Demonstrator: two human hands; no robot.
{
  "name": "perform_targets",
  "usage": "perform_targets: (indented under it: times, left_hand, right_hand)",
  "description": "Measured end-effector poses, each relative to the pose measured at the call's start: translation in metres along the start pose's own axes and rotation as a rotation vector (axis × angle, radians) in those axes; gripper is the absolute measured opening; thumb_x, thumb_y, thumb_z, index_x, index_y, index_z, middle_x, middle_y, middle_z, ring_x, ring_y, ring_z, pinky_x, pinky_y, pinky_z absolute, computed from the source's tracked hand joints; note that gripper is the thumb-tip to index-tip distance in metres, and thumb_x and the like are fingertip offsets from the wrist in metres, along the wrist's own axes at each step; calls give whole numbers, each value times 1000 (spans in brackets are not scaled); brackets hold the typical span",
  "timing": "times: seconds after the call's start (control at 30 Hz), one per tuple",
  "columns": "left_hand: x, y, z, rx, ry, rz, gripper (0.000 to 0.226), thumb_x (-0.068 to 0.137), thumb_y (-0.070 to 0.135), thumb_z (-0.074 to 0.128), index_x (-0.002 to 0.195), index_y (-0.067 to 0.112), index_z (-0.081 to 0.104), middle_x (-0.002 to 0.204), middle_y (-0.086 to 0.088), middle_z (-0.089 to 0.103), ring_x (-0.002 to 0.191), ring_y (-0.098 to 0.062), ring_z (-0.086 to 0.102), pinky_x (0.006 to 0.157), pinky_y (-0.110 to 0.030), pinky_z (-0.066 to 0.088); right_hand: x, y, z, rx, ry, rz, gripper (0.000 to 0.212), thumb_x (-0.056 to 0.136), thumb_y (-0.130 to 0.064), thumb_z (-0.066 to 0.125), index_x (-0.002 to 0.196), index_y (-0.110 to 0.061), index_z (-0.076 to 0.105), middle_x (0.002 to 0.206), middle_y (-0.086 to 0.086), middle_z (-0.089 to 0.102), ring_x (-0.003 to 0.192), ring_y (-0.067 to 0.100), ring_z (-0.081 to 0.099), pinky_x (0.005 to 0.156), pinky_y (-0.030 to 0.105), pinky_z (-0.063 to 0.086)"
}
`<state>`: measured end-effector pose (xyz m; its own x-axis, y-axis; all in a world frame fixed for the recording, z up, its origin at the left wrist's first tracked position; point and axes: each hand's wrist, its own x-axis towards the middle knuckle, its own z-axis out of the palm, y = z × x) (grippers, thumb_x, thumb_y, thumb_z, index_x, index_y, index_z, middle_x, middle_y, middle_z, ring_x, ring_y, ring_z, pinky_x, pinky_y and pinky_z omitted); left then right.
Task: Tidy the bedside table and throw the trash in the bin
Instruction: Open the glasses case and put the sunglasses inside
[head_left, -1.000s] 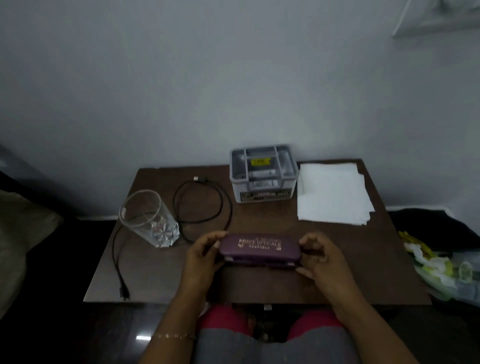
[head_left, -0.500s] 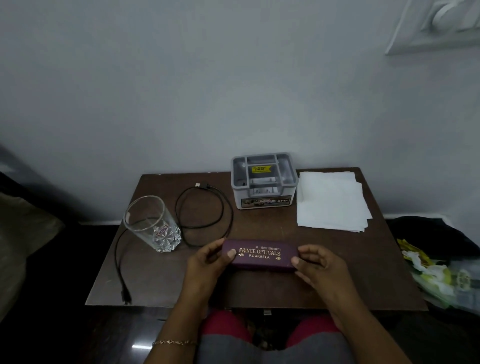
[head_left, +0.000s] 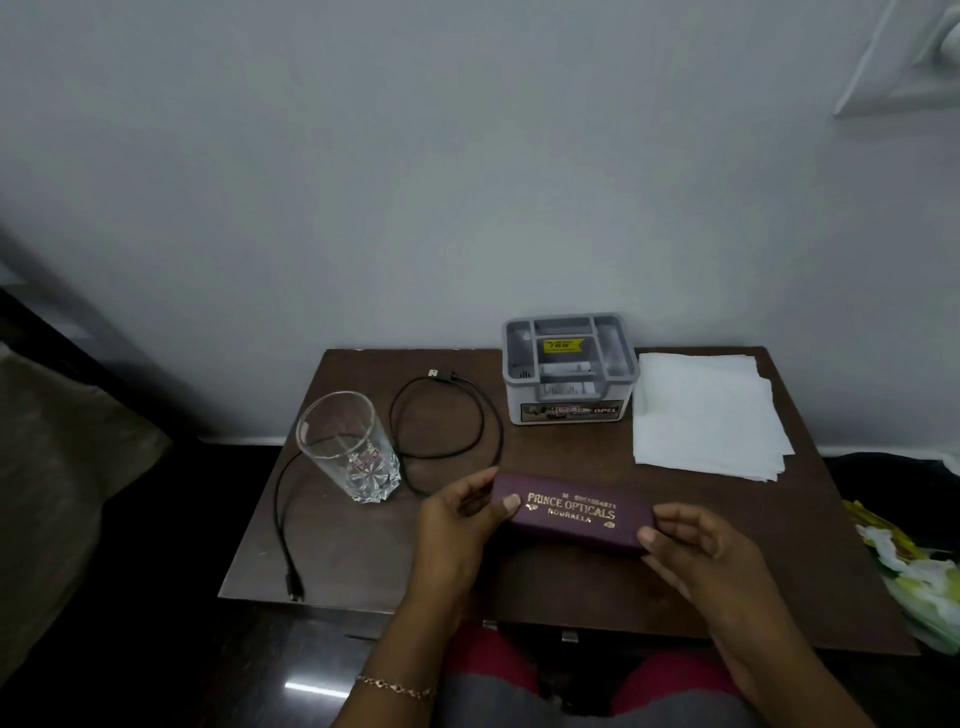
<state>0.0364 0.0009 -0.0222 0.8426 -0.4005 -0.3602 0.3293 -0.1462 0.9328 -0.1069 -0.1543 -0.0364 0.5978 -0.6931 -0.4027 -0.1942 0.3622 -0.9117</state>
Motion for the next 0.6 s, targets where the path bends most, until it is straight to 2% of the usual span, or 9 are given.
perform_targets:
  times: [0.07,0.13,0.2,0.3,0.4,0.47,0.53,0.6]
  left_hand:
    - [-2,32,3,53,7,85,44,79,-1,67,122,4,58,97,0,71,78,2,66,68,-10,53]
    - [1,68,-1,82,8,185,43,81,3,67,122,10,59,104,-4,69,79,2,65,67,-9,53]
    - [9,104,-13,114,31,288,41,80,7,69,119,12,61,103,-4,70,85,-6,67,70,-10,53]
    - [28,150,-43,132,73,378,35,78,8,70,113,12,64,96,-2,70,80,-10,65,69,-12,54]
    - [59,174,-84,205,104,371,36,82,10,67,117,10,60,100,-3,67,86,-13,65,67,-12,55]
    - [85,167,-115,215,139,326,40,85,11,65,124,6,57,104,-5,66,94,-15,64,65,-11,54]
    - [108,144,-143,170,182,271,42,86,8,62,127,3,54,106,-7,65,89,-13,63,61,-8,52]
    - [122,114,-166,148,230,202,41,88,5,59,129,1,52,109,-12,62,84,-9,60,61,-7,52]
  right_hand:
    - [-8,-25,6,0,15,-62,21,80,-4,68,98,-13,63,104,11,67,100,23,65,71,21,59]
    - [-13,-59,18,-5,-5,-155,23,81,-12,69,102,-18,63,103,5,69,101,18,66,71,20,58]
    - [-13,-90,39,-15,-27,-251,24,82,-17,68,105,-22,63,104,0,68,100,14,66,70,18,57]
    - [3,-127,84,-34,-60,-347,19,86,-17,65,104,-19,63,105,1,68,98,13,66,80,25,55]
    - [31,-141,139,-43,-161,-310,6,91,-15,58,92,-19,62,103,5,67,97,17,66,82,26,55]
    - [56,-133,180,-120,-217,-256,18,92,-16,54,77,-24,60,100,4,67,100,22,64,90,37,53]
    - [76,-116,213,-221,-266,-208,26,90,-14,49,68,-23,59,94,6,67,101,27,62,96,47,48]
    - [89,-96,235,-278,-369,-124,34,90,-4,42,63,-20,56,88,8,65,95,26,58,92,42,47]
